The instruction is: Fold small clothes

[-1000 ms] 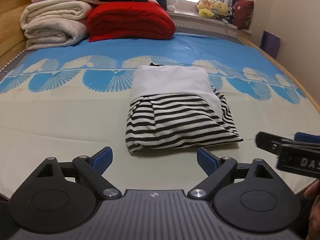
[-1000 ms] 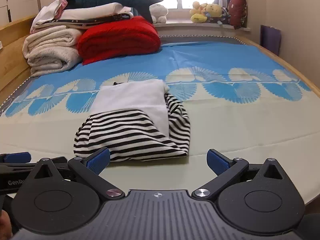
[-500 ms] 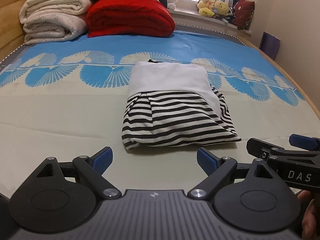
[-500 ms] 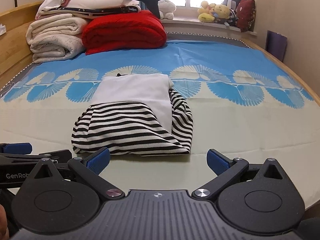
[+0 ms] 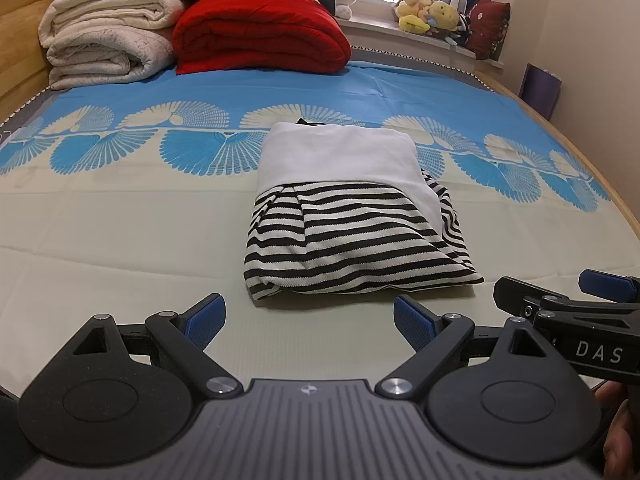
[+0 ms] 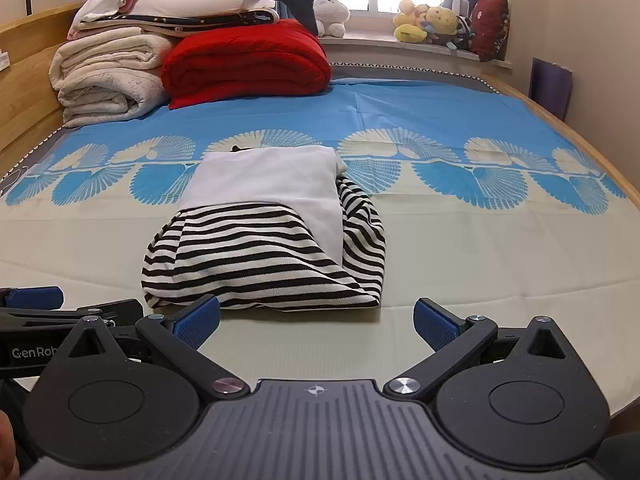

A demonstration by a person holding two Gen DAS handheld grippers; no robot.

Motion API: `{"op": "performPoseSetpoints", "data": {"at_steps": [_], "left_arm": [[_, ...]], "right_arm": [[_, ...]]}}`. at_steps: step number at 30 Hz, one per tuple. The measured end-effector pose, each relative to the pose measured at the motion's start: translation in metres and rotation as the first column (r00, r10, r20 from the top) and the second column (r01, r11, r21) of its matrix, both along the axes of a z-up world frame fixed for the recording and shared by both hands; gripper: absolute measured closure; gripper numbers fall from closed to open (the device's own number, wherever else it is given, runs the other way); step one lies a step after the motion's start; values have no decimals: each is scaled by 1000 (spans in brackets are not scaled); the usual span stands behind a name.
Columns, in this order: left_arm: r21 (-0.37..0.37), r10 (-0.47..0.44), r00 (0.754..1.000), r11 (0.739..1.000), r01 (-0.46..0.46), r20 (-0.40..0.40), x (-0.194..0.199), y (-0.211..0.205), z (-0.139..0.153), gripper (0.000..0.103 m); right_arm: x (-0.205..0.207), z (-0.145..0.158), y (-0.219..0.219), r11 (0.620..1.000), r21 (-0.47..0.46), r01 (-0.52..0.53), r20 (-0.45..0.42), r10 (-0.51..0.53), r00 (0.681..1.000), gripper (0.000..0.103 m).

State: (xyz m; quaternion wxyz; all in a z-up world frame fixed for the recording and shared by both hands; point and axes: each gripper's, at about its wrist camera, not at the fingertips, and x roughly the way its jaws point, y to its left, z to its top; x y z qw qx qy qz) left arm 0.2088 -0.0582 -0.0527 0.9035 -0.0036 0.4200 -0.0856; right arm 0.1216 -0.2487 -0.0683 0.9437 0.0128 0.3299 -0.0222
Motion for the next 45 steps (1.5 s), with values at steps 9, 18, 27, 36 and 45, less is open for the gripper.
{"op": "performPoseSetpoints", "data": {"at_steps": [9, 18, 27, 36, 45], "left_arm": [[0, -1, 1000, 1000, 1, 0, 0, 1, 0, 9], [0, -2, 1000, 1000, 2, 0, 0, 1, 0, 9], [0, -1, 1000, 1000, 1, 0, 0, 1, 0, 9], [0, -1, 1000, 1000, 1, 0, 0, 1, 0, 9], [-1, -1, 1000, 1000, 1, -1, 1, 1, 0, 9]], "right_arm": [[1, -1, 2, 1000, 3, 10, -3, -10, 1000, 1], [1, -1, 2, 1000, 5, 14, -5, -14, 1000, 1], [1, -1, 1, 1000, 5, 12, -6, -12, 1000, 1], [1, 0, 0, 1000, 6, 12, -8, -12, 1000, 1], [1, -2, 2, 1000, 11, 21, -12, -21, 1000, 1]]}}
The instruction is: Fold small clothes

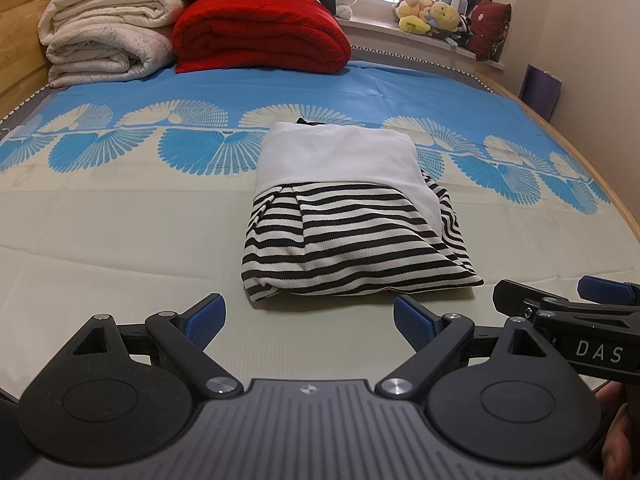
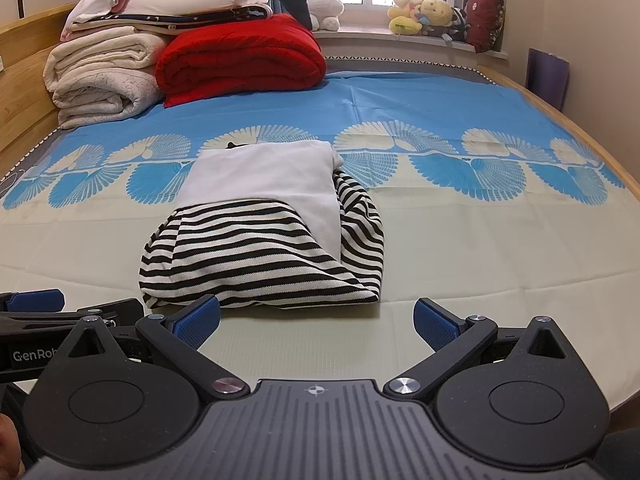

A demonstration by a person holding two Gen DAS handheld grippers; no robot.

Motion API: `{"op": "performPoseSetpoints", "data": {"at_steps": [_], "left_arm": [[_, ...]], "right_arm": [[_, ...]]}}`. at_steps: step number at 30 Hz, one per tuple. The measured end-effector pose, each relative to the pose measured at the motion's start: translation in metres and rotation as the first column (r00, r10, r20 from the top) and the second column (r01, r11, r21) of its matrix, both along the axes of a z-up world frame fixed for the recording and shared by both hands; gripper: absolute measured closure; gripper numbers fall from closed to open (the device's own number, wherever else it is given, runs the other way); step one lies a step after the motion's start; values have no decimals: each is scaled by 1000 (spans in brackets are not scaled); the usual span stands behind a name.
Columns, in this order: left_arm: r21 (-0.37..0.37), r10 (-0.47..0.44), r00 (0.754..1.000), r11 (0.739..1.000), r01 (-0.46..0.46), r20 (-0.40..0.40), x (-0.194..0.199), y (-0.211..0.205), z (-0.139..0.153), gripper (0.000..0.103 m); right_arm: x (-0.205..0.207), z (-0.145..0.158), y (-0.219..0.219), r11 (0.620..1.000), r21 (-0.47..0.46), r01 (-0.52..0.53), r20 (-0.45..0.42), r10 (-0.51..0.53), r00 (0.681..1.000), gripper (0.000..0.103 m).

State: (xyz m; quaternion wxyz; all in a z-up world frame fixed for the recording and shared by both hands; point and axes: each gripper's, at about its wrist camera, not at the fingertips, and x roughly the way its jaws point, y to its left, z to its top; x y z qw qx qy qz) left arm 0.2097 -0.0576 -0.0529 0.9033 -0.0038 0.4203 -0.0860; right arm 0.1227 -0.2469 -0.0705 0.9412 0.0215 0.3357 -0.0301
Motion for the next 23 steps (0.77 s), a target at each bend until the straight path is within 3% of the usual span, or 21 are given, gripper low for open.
{"op": "performPoseSetpoints", "data": {"at_steps": [23], "left_arm": [[-1, 2, 1000, 1000, -2, 0, 0, -1, 0, 9]], "right_arm": [[0, -1, 1, 1000, 3, 4, -5, -4, 1000, 1]]}}
